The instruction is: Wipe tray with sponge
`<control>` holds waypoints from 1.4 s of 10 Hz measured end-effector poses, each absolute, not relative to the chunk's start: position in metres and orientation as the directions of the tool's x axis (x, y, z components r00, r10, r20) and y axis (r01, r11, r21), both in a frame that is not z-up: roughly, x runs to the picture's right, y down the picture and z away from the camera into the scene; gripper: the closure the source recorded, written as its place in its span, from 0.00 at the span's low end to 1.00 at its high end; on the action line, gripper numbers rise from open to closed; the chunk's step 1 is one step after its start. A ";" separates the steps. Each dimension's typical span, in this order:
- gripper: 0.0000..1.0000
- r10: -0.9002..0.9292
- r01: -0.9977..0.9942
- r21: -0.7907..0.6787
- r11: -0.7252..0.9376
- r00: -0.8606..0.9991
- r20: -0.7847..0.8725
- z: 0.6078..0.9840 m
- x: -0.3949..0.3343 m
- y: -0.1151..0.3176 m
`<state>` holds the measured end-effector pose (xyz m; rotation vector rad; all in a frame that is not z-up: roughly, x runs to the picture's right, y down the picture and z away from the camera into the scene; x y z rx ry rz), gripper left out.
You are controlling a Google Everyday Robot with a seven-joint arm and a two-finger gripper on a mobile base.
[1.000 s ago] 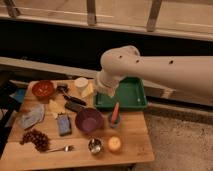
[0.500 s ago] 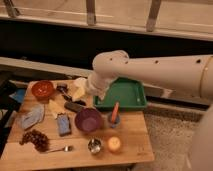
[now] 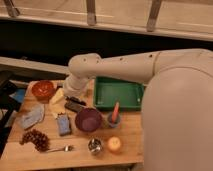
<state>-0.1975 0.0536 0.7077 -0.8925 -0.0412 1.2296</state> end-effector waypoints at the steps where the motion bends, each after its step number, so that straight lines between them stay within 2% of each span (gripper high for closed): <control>1: 0.20 0.816 -0.783 -0.617 0.077 0.405 -0.412 0.703 -0.209 0.057; 7: 0.20 0.814 -0.780 -0.620 0.087 0.414 -0.407 0.704 -0.215 0.061; 11: 0.20 0.798 -0.764 -0.629 0.145 0.466 -0.382 0.712 -0.279 0.080; 14: 0.20 0.775 -0.766 -0.623 0.160 0.488 -0.401 0.729 -0.297 0.092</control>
